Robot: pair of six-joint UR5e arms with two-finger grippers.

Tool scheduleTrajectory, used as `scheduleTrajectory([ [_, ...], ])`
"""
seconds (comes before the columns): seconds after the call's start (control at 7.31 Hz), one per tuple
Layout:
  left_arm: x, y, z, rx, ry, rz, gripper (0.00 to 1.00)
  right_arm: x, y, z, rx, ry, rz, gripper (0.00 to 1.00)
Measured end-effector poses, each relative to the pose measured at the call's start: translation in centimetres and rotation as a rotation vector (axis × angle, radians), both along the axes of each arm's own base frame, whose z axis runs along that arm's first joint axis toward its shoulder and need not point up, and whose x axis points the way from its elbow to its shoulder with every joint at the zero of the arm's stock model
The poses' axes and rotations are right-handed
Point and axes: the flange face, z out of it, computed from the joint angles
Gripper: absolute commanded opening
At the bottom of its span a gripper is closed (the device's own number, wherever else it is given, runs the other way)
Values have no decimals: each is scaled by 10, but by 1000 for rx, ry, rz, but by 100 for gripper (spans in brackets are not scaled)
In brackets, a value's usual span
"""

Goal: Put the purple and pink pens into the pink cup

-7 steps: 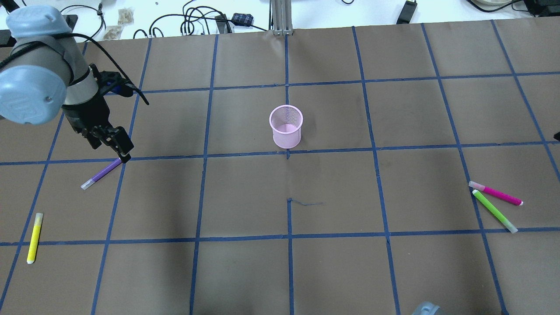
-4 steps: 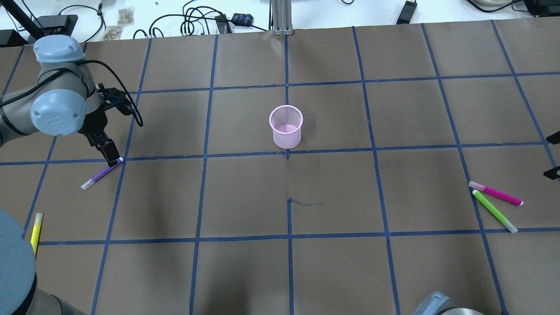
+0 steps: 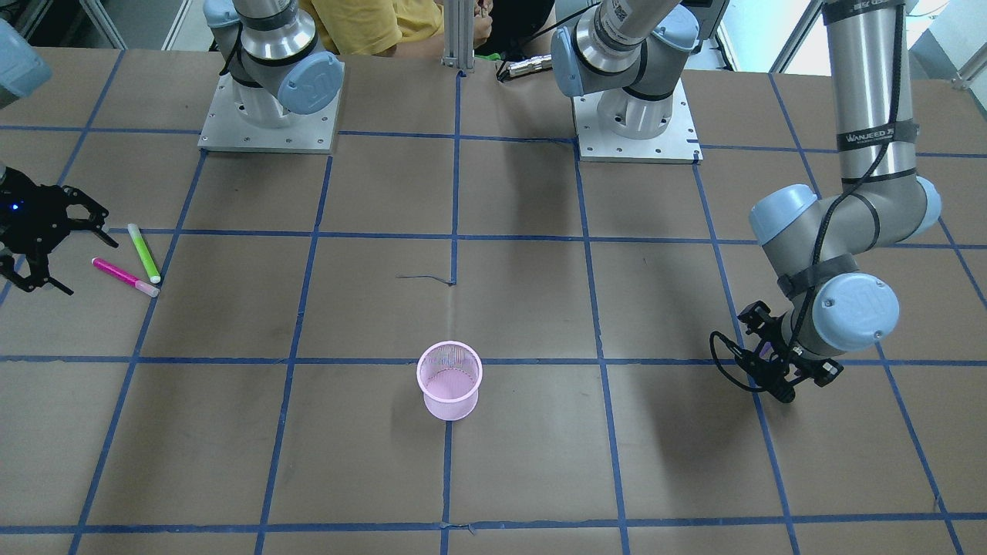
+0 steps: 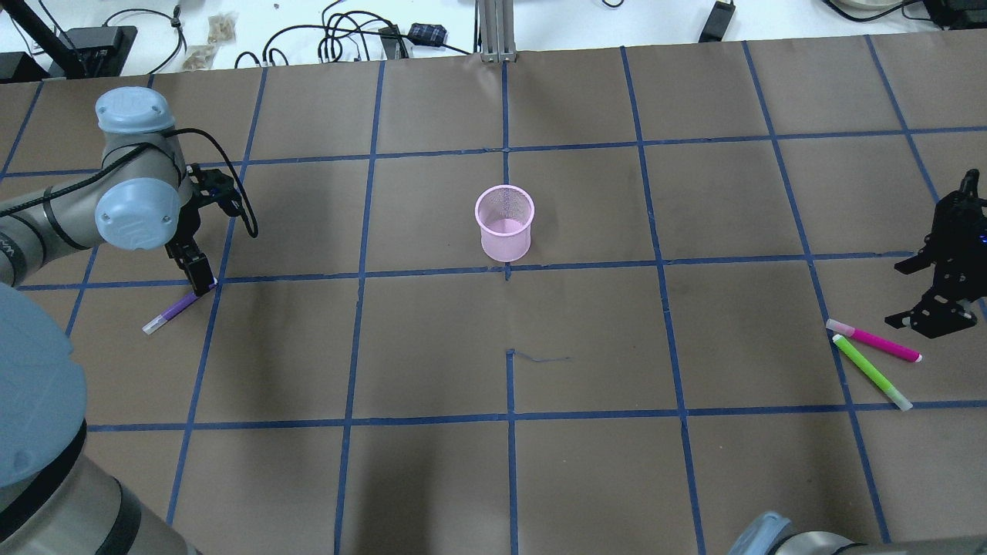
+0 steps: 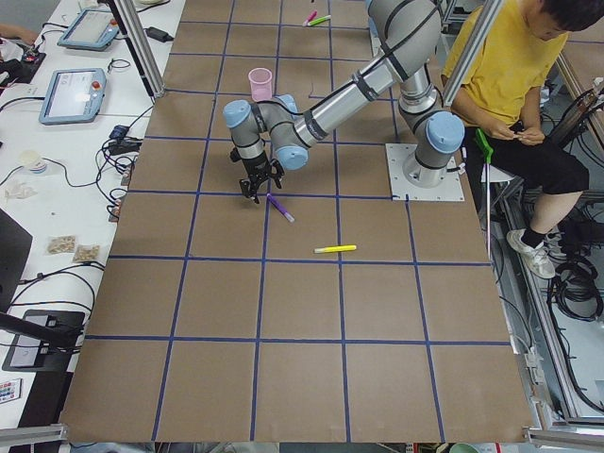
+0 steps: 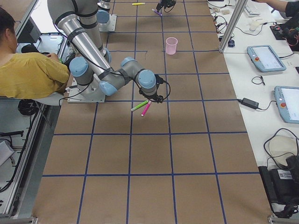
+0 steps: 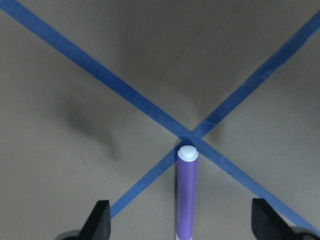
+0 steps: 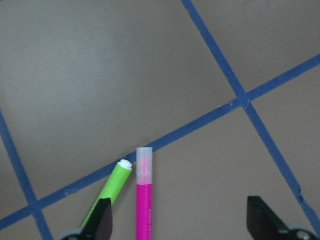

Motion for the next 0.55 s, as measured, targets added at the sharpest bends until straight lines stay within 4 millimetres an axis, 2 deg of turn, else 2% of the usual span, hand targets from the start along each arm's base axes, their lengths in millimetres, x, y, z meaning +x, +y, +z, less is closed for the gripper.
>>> scheduleTrajectory([
  [0.14,0,1,-3,4,0,2,90,-21,-8,-20,0,-23,17,92],
  [0.27,0,2,-4,6,0,3,90,-37,-6,-34,-7,-44,51,92],
  [0.55,-1,2,-6,6,7,5,87,-53,10,-48,-48,-89,175,92],
])
